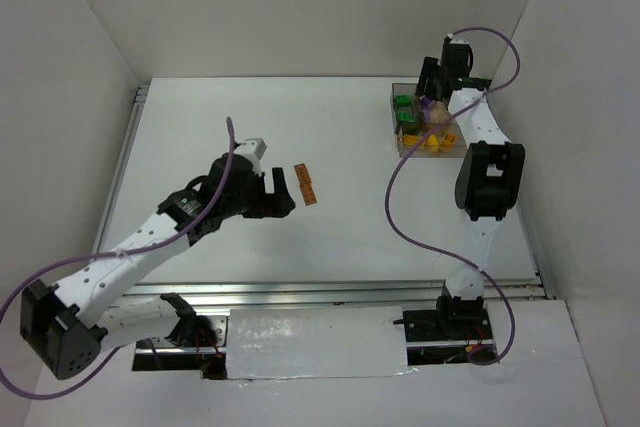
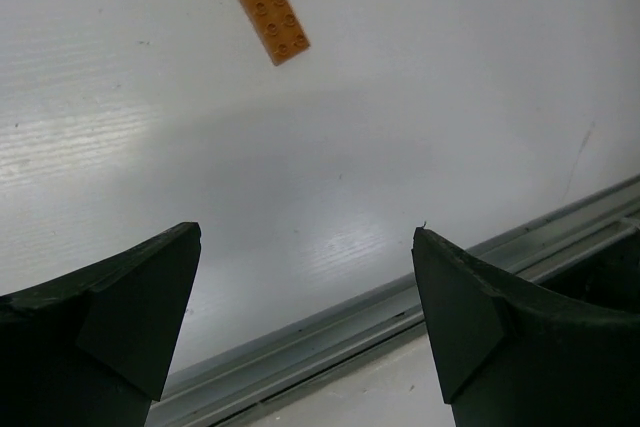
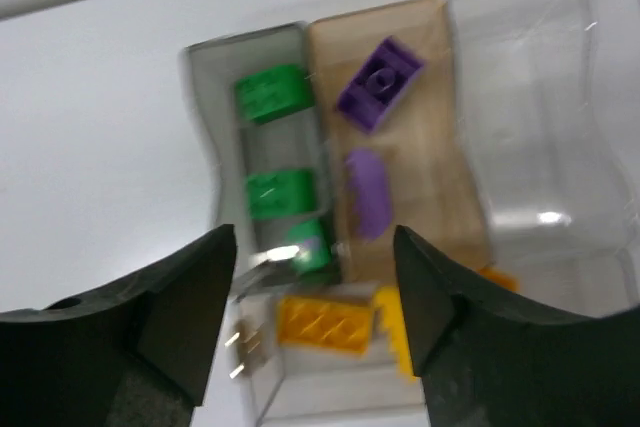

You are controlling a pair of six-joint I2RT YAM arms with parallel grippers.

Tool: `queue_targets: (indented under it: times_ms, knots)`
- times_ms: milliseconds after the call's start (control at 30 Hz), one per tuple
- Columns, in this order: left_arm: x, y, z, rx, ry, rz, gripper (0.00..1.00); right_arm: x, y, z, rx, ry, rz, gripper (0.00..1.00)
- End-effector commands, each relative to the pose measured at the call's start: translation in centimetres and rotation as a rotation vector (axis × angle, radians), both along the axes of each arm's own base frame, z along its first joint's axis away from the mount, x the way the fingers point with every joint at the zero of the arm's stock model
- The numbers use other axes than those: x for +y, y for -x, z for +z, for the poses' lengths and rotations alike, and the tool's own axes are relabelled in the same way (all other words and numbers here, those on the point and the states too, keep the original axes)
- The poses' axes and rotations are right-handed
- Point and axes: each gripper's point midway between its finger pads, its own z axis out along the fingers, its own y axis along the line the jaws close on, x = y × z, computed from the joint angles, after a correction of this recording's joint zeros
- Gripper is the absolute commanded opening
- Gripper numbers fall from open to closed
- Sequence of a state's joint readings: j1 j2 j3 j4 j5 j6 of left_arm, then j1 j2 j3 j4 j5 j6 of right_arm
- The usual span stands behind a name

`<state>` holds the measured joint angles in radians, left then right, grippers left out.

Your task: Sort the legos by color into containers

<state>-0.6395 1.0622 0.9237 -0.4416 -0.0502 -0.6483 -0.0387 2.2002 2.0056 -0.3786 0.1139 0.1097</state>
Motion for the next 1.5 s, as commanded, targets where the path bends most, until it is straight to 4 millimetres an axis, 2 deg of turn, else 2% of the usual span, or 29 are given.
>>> queue_targets:
  times_ms: [0,33,67,100,133,167,200,233,267,300,333,367,400,433,500,533,600,667,700,767,800,867,900,967,1000,1133,1267,1400,1467]
  knots:
    - [-0.9,-3.6,-0.8,0.048,0.002,0.146,0.99,8.9,6.1,10.2,-0.151,-0.252,0.18,0.73]
    - [-1.2,-4.4,-0.2,0.05,0.0,0.164,0.99,9.7,8.5,13.7,-0.2,-0.275,0.202,0.79]
    - [-1.4,-4.8,-0.5,0.065,-0.013,0.175,1.0,10.8,10.2,14.3,-0.197,-0.307,0.233,0.87]
    - [-1.5,-5.1,-0.8,0.075,-0.029,0.19,0.99,12.0,11.7,14.8,-0.193,-0.351,0.252,0.88]
    - [-1.2,-5.2,-1.4,0.107,-0.043,0.224,0.99,13.7,13.9,13.2,-0.143,-0.376,0.284,0.99]
    - [-0.9,-5.9,-1.6,0.116,-0.061,0.269,1.0,14.6,16.2,15.1,-0.181,-0.381,0.302,1.0]
    - [-0.7,-5.9,-1.6,0.117,-0.064,0.292,1.0,18.0,18.4,13.2,-0.119,-0.374,0.365,0.99]
    - [-0.3,-5.6,-1.3,0.113,-0.041,0.326,1.0,19.7,19.6,13.0,-0.102,-0.357,0.396,1.0]
    - [0.2,-5.6,-0.9,0.104,-0.025,0.359,1.0,20.2,20.2,12.2,-0.079,-0.312,0.369,0.99]
    - [1.5,-5.5,-0.5,0.086,-0.029,0.419,1.0,21.7,21.6,10.4,-0.018,-0.292,0.377,0.99]
    - [2.6,-5.1,0.9,0.066,0.011,0.479,1.0,24.2,22.9,9.2,0.011,-0.27,0.404,0.98]
    - [4.7,-4.5,1.2,0.05,-0.027,0.546,0.99,24.5,23.1,8.1,0.02,-0.244,0.366,0.98]
    - [5.8,-4.0,2.0,0.03,-0.027,0.58,0.99,25.5,23.8,6.4,0.054,-0.264,0.363,0.95]
    - [7.1,-3.2,3.9,-0.016,0.004,0.61,0.99,27.4,24.8,5.4,0.077,-0.271,0.405,0.93]
    - [9.9,-1.9,5.2,-0.069,-0.032,0.666,1.0,29.6,26.0,3.8,0.106,-0.263,0.443,0.91]
    - [11.2,-0.9,6.9,-0.124,-0.019,0.666,0.99,31.7,27.3,2.6,0.138,-0.25,0.494,0.91]
    - [13.4,0.7,8.9,-0.202,-0.067,0.642,0.99,34.5,28.2,0.4,0.178,-0.21,0.545,0.9]
    - [14.5,1.7,10.1,-0.25,-0.1,0.607,1.0,35.5,28.0,-0.8,0.217,-0.156,0.535,0.9]
    - [15.1,2.4,11.0,-0.308,-0.12,0.559,1.0,35.2,27.1,-3.5,0.244,-0.071,0.474,0.89]
    - [15.7,3.1,11.6,-0.358,-0.125,0.53,0.99,35.3,26.5,-4.8,0.277,-0.005,0.428,0.86]
    - [16.2,3.8,11.6,-0.385,-0.128,0.52,1.0,35.5,26.3,-7.0,0.325,0.025,0.423,0.85]
    - [16.9,4.2,11.1,-0.401,-0.132,0.53,1.0,36.5,26.3,-8.1,0.338,0.033,0.45,0.82]
    - [17.3,4.4,10.1,-0.399,-0.141,0.542,1.0,37.0,26.7,-9.4,0.371,0.028,0.471,0.8]
    - [17.3,4.4,8.8,-0.395,-0.15,0.548,1.0,37.5,26.5,-9.9,0.376,0.032,0.483,0.75]
    - [17.0,4.3,8.5,-0.387,-0.155,0.531,1.0,37.5,26.5,-10.9,0.391,0.047,0.476,0.74]
    - [15.1,3.7,7.9,-0.366,-0.165,0.432,1.0,37.1,25.8,-11.9,0.401,0.109,0.457,0.74]
    - [14.3,3.2,7.2,-0.335,-0.193,0.394,1.0,37.2,25.7,-12.1,0.392,0.102,0.472,0.74]
    - [13.9,3.2,7.2,-0.336,-0.189,0.37,1.0,36.8,25.2,-13.3,0.435,0.086,0.484,0.72]
    - [13.8,3.3,7.3,-0.344,-0.18,0.362,1.0,36.7,24.9,-13.8,0.446,0.071,0.493,0.65]
